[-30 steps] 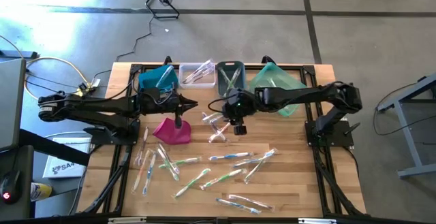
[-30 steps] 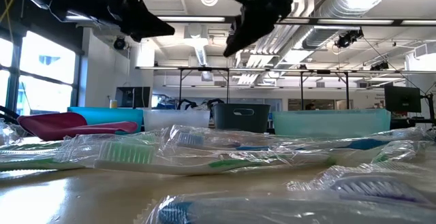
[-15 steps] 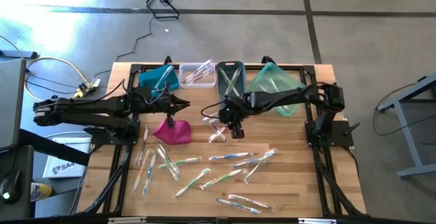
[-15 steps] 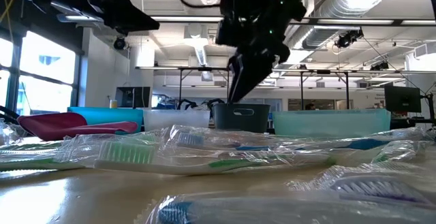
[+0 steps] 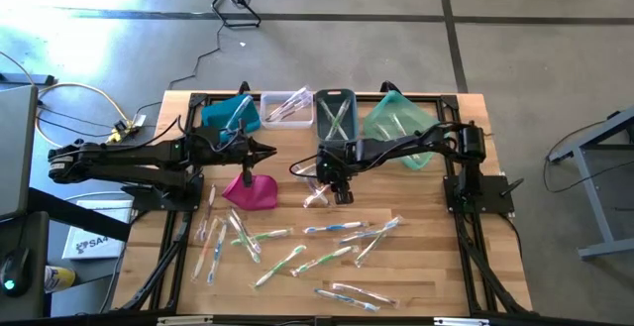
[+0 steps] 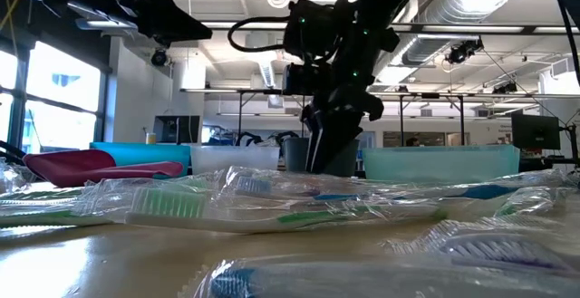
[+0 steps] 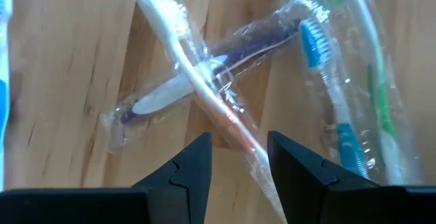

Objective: Pick & Place Toothbrushes
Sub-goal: Put the orange toothbrush into the light blue bin

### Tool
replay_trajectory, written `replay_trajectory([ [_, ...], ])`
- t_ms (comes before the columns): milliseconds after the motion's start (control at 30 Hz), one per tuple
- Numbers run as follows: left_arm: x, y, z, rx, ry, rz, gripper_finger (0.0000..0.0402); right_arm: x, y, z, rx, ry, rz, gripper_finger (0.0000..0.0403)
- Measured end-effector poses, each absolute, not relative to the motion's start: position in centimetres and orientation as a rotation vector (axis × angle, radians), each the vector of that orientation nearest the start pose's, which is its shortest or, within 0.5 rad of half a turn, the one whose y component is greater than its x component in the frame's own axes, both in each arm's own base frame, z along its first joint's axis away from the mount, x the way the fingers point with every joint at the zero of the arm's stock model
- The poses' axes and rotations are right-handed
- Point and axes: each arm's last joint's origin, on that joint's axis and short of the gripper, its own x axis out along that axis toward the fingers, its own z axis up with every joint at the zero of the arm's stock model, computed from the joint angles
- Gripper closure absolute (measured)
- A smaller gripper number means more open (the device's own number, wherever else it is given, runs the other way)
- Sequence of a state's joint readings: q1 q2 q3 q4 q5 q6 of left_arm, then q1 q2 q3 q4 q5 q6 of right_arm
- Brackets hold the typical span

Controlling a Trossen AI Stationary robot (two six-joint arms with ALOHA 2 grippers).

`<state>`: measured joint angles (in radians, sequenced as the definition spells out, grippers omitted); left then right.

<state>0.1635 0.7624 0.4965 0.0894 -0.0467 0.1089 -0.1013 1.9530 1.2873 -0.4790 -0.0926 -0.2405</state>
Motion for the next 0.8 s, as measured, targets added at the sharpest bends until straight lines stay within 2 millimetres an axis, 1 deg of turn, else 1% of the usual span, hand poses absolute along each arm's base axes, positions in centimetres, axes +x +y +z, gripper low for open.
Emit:
replay_trajectory([
  [200,17.3,3.0,26.0,0.096,0.209,0.196,0.0373,38.6,-4.1,15.6,-0.15,1.142,0.049,0.0269],
  [367,17.3,3.0,25.9,0.094,0.226,0.195,0.0373,38.6,-4.3,14.8,-0.111,1.166,0.082,0.0269],
  [567,17.3,3.0,25.8,0.091,0.228,0.195,0.0373,38.9,-4.3,13.4,-0.105,1.197,0.086,0.0269],
  [800,17.3,3.0,25.8,0.087,0.227,0.196,0.0373,38.9,-4.3,13.4,-0.101,1.201,0.09,0.0273],
])
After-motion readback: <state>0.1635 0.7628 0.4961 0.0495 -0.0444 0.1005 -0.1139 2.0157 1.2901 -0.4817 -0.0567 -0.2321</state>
